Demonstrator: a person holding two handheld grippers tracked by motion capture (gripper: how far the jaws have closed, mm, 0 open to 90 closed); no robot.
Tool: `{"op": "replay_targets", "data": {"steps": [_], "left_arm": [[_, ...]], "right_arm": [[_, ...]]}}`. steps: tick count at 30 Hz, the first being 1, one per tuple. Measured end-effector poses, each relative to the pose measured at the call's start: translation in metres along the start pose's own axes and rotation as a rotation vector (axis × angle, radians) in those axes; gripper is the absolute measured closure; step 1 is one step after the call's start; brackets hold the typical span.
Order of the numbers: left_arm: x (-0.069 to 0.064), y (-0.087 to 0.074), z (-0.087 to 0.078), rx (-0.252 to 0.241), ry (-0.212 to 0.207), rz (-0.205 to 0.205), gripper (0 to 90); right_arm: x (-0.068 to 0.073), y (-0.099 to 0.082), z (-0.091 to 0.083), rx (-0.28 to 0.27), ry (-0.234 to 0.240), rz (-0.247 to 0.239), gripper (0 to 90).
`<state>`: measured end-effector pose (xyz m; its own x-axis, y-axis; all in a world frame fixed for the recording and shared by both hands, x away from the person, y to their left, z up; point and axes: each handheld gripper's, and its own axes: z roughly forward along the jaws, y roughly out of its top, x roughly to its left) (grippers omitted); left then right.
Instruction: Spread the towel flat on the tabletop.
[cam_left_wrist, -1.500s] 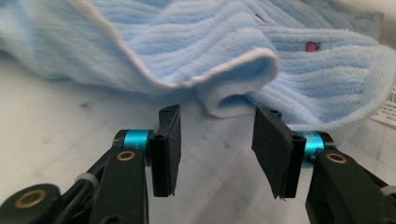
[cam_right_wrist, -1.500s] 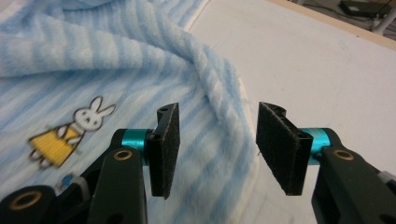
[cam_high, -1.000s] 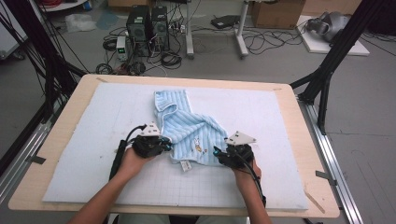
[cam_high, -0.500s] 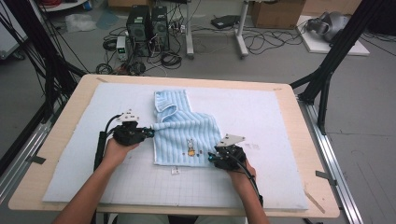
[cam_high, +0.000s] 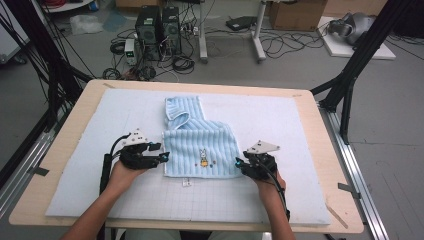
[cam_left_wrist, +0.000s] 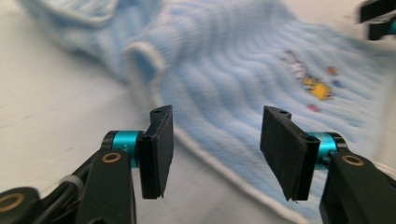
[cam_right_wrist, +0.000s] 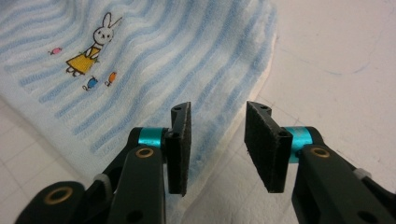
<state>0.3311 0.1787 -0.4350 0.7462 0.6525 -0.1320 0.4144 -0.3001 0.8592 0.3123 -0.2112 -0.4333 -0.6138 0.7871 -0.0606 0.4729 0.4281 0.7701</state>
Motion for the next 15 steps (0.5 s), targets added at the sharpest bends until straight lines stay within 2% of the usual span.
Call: {"op": "replay_targets", "data": {"steps": [3,5,7,9,11,12,13,15], "left_arm": [[-0.006,-0.004,0.007,0.030,-0.045,0.015,47.6],[-0.011,-0.007,0.015,0.068,-0.073,0.029,47.7],[-0.015,-0.008,0.021,0.114,-0.078,0.059,48.2],[-0.020,-0.008,0.023,0.134,-0.054,0.096,50.7],[-0.022,-0.008,0.022,0.137,-0.052,0.123,58.2],[-0.023,-0.009,0.022,0.138,-0.062,0.142,67.9],[-0.024,-0.009,0.021,0.144,-0.061,0.155,70.7],[-0.024,-0.011,0.018,0.148,-0.084,0.154,83.5]], "right_arm": [[0.003,0.000,0.005,0.026,0.018,-0.009,63.5],[0.005,-0.001,0.009,0.040,0.035,-0.014,64.3],[0.006,-0.003,0.013,0.061,0.052,-0.019,67.1],[0.006,-0.003,0.014,0.059,0.066,-0.010,71.9],[0.008,-0.003,0.013,0.063,0.082,-0.007,79.5],[0.009,-0.003,0.013,0.067,0.086,-0.011,81.3],[0.011,-0.003,0.013,0.069,0.090,-0.018,83.8],[0.012,-0.003,0.012,0.075,0.110,-0.020,85.3]]}}
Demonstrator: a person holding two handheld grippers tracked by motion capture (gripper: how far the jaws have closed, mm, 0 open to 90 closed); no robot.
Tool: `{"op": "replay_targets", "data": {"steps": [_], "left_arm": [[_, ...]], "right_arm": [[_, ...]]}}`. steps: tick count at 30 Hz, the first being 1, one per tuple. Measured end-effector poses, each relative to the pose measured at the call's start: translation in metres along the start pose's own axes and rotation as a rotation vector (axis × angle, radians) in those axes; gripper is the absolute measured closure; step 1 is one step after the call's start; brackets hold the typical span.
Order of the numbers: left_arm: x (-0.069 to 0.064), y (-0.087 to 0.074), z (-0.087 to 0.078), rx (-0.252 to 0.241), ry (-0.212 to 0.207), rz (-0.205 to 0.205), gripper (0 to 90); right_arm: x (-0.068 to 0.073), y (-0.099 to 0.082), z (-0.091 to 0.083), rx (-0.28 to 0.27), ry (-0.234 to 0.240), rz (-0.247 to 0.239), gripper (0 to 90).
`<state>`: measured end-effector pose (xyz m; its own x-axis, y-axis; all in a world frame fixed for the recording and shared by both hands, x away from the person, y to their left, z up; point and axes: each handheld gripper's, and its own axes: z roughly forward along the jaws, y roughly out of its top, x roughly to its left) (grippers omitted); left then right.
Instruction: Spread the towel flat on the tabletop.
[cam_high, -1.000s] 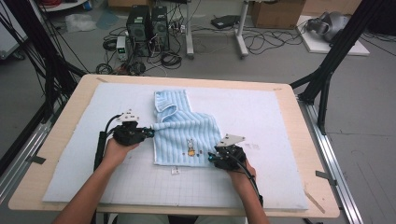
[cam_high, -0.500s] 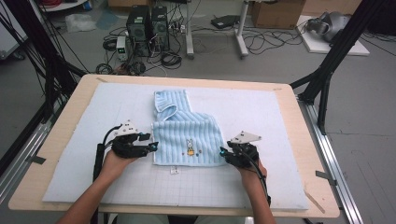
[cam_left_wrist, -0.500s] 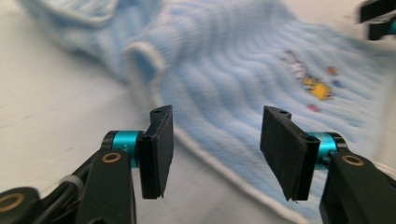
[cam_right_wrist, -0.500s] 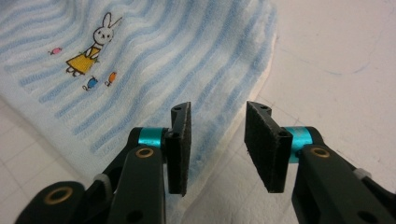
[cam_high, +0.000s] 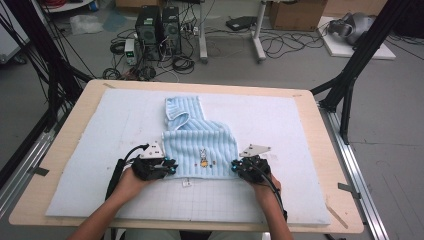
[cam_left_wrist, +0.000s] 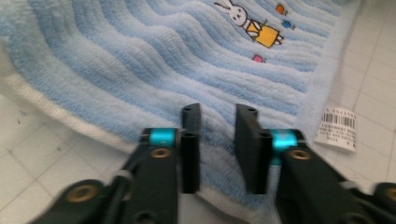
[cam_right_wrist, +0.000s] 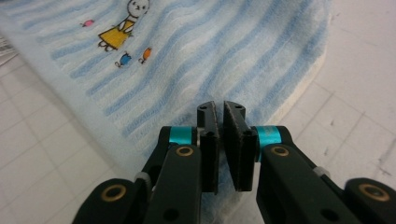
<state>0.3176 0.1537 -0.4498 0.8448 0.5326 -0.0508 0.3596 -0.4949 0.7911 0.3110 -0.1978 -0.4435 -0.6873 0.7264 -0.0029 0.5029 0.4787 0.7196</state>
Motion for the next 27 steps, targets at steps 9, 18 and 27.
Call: {"op": "replay_targets", "data": {"steps": [9,18,27], "left_arm": [[-0.011,-0.015,-0.025,0.040,-0.093,-0.016,86.6],[-0.023,-0.028,-0.044,0.033,-0.164,-0.054,74.4],[0.005,-0.006,-0.053,-0.166,0.132,-0.174,40.2]], "right_arm": [[0.014,-0.007,-0.013,0.038,0.137,-0.034,85.8],[0.025,-0.012,-0.028,-0.016,0.180,-0.054,70.8],[0.011,0.013,-0.005,-0.112,-0.062,0.012,60.2]]}}
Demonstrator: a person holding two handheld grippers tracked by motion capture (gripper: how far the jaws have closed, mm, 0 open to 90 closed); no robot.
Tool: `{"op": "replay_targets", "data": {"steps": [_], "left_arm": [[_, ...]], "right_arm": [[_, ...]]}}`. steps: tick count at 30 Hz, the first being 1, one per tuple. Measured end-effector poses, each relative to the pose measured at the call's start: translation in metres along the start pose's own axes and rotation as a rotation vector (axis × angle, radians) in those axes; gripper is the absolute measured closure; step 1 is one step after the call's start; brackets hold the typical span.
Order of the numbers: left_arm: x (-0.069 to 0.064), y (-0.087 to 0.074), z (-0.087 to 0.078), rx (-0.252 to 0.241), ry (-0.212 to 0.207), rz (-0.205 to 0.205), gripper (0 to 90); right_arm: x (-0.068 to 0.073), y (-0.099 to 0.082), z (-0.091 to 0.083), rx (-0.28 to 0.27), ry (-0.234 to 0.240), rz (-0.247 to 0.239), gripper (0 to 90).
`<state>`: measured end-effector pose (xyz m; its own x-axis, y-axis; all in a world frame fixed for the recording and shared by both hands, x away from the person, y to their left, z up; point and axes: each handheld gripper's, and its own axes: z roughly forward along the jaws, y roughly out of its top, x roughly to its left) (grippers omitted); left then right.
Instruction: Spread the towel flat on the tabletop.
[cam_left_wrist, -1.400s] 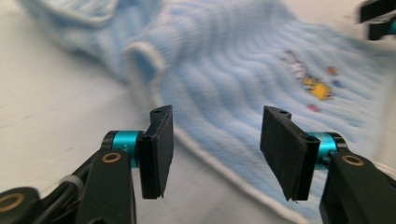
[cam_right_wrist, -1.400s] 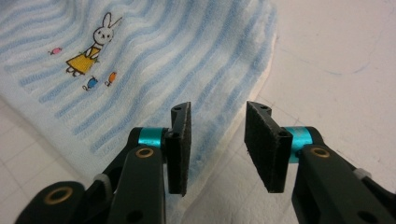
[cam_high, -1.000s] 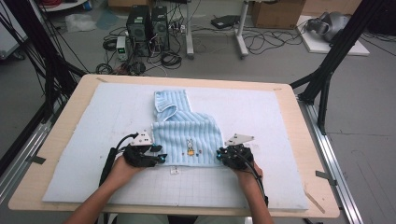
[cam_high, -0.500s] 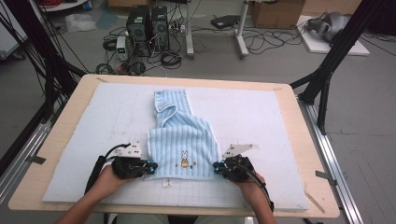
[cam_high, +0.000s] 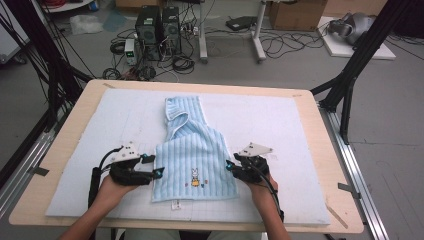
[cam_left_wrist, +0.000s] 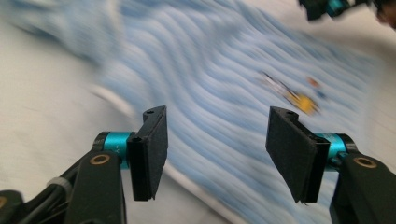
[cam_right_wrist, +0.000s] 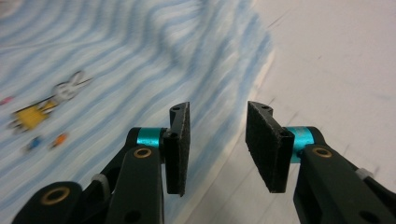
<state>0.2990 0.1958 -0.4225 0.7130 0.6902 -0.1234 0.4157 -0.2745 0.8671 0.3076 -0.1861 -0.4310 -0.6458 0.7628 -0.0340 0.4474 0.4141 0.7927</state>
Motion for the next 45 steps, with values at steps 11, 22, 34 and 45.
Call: {"op": "replay_targets", "data": {"steps": [11,22,34,45], "left_arm": [[0.020,0.010,0.029,-0.014,0.064,-0.060,40.6],[0.024,0.012,0.041,0.008,0.060,-0.073,40.8],[0.015,0.022,0.073,0.077,0.033,-0.016,52.1],[0.009,0.015,0.061,0.157,-0.012,0.036,83.0]], "right_arm": [[0.004,0.002,0.026,0.097,0.113,-0.016,85.7],[0.017,-0.021,-0.014,0.143,0.239,-0.118,85.6],[0.013,-0.014,-0.026,0.055,0.230,-0.039,65.2],[0.003,0.010,0.027,0.064,0.043,0.028,58.8]]}}
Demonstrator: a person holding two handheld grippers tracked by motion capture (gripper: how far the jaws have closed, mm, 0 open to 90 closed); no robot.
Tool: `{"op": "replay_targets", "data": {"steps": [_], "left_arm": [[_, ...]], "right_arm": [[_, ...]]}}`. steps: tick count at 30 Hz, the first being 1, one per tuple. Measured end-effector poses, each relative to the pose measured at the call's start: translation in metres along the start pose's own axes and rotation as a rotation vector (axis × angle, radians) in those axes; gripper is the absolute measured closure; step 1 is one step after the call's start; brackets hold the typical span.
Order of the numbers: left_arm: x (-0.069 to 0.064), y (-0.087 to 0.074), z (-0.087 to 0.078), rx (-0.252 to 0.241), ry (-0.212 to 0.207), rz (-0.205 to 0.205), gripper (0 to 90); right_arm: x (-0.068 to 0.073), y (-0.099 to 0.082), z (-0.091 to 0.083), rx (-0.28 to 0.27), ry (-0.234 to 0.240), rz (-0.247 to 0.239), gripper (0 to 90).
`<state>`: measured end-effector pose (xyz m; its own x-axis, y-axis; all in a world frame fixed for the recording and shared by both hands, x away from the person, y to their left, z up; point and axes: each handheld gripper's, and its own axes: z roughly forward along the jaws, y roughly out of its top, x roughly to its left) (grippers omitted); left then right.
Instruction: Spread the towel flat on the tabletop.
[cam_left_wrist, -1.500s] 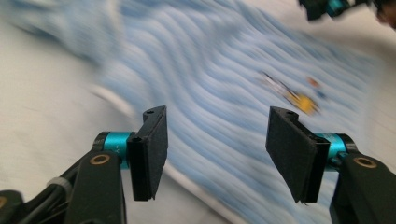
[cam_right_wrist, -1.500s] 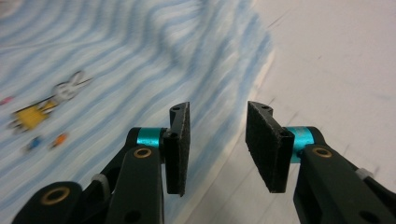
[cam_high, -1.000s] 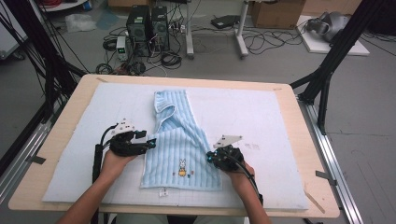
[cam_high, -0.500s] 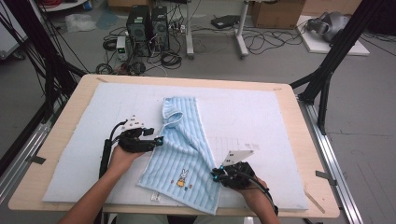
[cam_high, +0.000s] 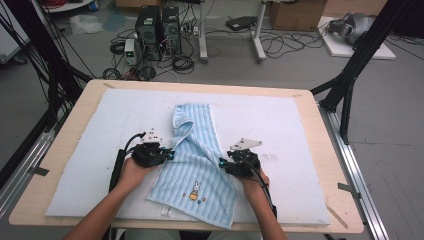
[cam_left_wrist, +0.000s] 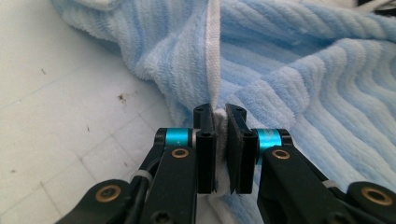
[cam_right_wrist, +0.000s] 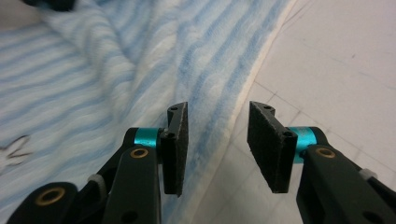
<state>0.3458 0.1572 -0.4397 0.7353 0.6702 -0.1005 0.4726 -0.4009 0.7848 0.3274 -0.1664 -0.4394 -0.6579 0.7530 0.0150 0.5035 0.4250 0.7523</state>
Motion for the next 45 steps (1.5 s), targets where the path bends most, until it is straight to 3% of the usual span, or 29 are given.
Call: {"op": "replay_targets", "data": {"steps": [2,5,10,13,16,17,19,20,24,27,32,38,41,42,45], "left_arm": [[0.001,-0.004,-0.004,-0.002,-0.010,-0.014,83.2],[0.002,-0.011,-0.011,-0.011,-0.032,-0.045,83.4],[0.003,-0.020,-0.025,-0.015,-0.070,-0.075,83.5],[0.002,-0.025,-0.032,-0.023,-0.110,-0.099,83.5],[-0.003,-0.025,-0.033,-0.006,-0.150,-0.083,82.8],[-0.005,-0.024,-0.032,-0.007,-0.147,-0.079,80.2],[-0.002,-0.019,-0.030,-0.035,-0.114,-0.120,60.4],[0.000,-0.017,-0.031,-0.057,-0.089,-0.132,55.2],[0.014,-0.002,-0.031,-0.123,-0.036,-0.162,48.3],[0.024,0.011,-0.026,-0.145,-0.024,-0.145,45.3],[0.031,0.033,-0.010,-0.161,-0.048,-0.126,44.9],[0.029,0.042,0.023,-0.101,-0.047,-0.139,44.8],[0.026,0.039,0.038,-0.043,-0.010,-0.113,45.4],[0.026,0.038,0.041,-0.019,-0.004,-0.100,47.6],[0.024,0.036,0.044,-0.002,0.021,-0.050,68.2]], "right_arm": [[0.000,0.000,0.009,0.034,0.001,0.001,63.3],[-0.001,0.000,0.007,0.042,0.054,0.011,85.5],[0.002,-0.008,-0.011,0.101,0.032,-0.056,86.7],[-0.003,-0.022,-0.030,0.114,0.022,-0.042,86.6],[-0.007,-0.034,-0.043,0.107,0.039,-0.015,86.3],[-0.007,-0.036,-0.045,0.103,0.045,-0.020,84.8],[-0.006,-0.036,-0.046,0.090,0.037,-0.033,73.8],[-0.006,-0.036,-0.046,0.078,0.033,-0.022,69.0],[-0.015,-0.032,-0.046,0.021,0.019,0.038,62.4],[-0.023,-0.028,-0.044,-0.002,0.013,0.049,61.3],[-0.033,-0.023,-0.039,-0.014,0.009,0.034,60.1],[-0.039,-0.015,-0.041,-0.038,0.003,0.019,58.2],[-0.044,-0.013,-0.036,-0.036,0.013,0.021,57.9],[-0.045,-0.012,-0.034,-0.035,0.019,0.022,57.7],[-0.046,-0.011,-0.030,-0.031,0.026,0.016,57.2]]}}
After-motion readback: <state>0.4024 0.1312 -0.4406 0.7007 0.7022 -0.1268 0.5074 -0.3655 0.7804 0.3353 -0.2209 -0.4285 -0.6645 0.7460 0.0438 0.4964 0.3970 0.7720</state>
